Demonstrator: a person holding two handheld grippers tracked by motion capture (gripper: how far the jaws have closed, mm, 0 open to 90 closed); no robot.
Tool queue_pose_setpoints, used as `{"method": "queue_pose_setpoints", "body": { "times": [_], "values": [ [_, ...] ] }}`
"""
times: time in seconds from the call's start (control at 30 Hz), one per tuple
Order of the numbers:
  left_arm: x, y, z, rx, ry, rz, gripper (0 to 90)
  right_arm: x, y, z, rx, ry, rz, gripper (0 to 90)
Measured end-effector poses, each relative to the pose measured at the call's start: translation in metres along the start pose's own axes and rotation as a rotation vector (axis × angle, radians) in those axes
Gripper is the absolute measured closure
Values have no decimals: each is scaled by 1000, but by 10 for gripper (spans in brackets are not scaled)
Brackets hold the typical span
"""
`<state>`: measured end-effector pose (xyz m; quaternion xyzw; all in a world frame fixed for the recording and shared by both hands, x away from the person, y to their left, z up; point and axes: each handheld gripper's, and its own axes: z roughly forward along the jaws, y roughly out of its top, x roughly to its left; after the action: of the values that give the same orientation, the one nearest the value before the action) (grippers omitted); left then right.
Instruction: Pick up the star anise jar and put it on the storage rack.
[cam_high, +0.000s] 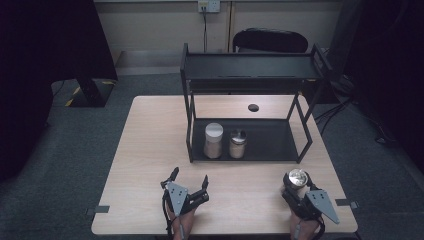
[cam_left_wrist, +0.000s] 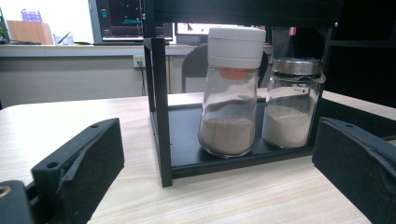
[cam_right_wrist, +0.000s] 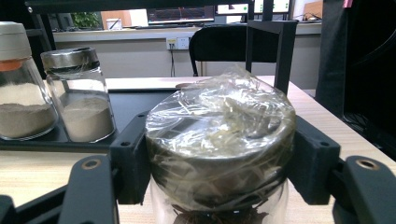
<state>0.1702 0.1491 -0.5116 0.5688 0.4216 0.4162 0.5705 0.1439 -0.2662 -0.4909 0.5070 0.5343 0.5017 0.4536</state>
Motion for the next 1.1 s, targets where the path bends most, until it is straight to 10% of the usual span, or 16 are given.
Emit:
{"method": "queue_pose_setpoints", "body": {
  "times": [1.1],
  "values": [
    [0,0,0,1,2,0,17,-2,8,-1,4,21,-13,347]
  ]
}}
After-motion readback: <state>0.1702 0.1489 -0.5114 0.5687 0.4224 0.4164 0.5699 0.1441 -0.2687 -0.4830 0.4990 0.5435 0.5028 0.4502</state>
